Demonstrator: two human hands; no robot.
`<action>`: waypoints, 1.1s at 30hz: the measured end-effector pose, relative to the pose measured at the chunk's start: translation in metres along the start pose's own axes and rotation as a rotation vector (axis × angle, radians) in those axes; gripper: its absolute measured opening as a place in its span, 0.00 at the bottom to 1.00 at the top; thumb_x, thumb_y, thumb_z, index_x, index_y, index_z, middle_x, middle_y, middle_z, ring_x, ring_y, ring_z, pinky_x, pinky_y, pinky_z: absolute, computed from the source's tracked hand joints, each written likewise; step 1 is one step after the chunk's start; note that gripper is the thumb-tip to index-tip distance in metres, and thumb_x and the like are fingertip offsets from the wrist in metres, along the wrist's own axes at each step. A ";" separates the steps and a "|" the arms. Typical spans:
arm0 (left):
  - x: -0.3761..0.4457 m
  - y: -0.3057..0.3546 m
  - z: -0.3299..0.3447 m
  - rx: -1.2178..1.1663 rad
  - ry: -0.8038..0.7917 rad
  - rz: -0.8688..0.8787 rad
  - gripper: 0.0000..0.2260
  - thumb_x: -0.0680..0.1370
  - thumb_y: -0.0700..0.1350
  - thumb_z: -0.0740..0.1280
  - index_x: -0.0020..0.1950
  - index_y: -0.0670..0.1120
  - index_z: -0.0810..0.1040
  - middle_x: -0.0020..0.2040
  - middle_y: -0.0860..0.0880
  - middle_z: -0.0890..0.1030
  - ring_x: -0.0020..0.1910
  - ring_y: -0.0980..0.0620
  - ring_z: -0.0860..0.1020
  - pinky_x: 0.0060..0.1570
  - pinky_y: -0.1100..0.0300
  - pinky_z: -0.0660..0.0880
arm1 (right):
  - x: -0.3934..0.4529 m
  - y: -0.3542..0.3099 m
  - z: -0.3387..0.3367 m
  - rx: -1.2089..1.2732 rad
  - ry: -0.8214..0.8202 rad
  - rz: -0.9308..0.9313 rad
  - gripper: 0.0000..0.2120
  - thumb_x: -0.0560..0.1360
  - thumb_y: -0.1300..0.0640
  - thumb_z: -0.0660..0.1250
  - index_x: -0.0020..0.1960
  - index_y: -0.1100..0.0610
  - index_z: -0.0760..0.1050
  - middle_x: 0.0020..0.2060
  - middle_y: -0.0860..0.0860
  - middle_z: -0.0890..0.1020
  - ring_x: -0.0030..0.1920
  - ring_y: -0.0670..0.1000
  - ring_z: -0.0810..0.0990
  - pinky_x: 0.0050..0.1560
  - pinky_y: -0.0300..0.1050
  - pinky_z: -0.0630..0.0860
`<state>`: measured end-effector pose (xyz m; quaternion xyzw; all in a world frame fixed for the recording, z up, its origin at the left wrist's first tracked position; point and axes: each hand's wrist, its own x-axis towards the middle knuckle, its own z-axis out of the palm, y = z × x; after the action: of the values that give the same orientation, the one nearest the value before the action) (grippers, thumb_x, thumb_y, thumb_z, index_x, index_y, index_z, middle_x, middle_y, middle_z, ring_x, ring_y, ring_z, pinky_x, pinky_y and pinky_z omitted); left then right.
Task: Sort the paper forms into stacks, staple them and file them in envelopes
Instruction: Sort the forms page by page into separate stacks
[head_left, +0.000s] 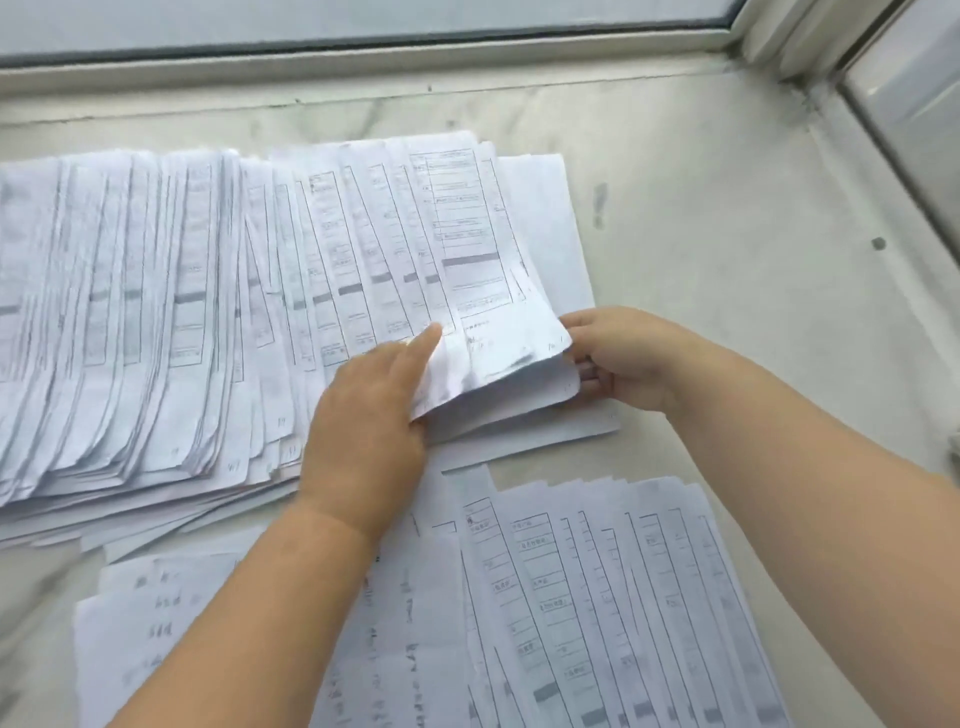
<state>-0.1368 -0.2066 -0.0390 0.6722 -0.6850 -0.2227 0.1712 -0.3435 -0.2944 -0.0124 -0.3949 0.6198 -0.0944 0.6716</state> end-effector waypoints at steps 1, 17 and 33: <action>0.001 0.000 -0.002 0.013 -0.017 -0.019 0.32 0.71 0.31 0.64 0.74 0.51 0.67 0.64 0.48 0.76 0.60 0.45 0.70 0.57 0.59 0.62 | -0.002 0.000 -0.005 0.017 -0.021 0.000 0.05 0.78 0.64 0.64 0.45 0.60 0.77 0.36 0.52 0.81 0.30 0.47 0.80 0.31 0.38 0.77; 0.008 0.007 0.005 -0.069 0.022 0.025 0.10 0.79 0.53 0.55 0.46 0.53 0.74 0.43 0.56 0.77 0.48 0.49 0.74 0.40 0.58 0.65 | 0.000 0.014 -0.006 0.154 0.020 -0.087 0.08 0.78 0.58 0.67 0.40 0.58 0.77 0.36 0.52 0.83 0.33 0.49 0.81 0.34 0.40 0.78; 0.008 0.003 0.012 0.062 0.056 0.076 0.18 0.73 0.61 0.63 0.56 0.54 0.81 0.58 0.56 0.80 0.58 0.51 0.76 0.49 0.61 0.69 | 0.005 0.011 0.000 0.066 0.114 -0.090 0.12 0.78 0.57 0.68 0.37 0.58 0.75 0.28 0.51 0.80 0.24 0.46 0.76 0.28 0.37 0.76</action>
<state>-0.1456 -0.2141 -0.0482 0.6567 -0.7116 -0.1754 0.1778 -0.3469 -0.2900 -0.0235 -0.3940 0.6351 -0.1673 0.6430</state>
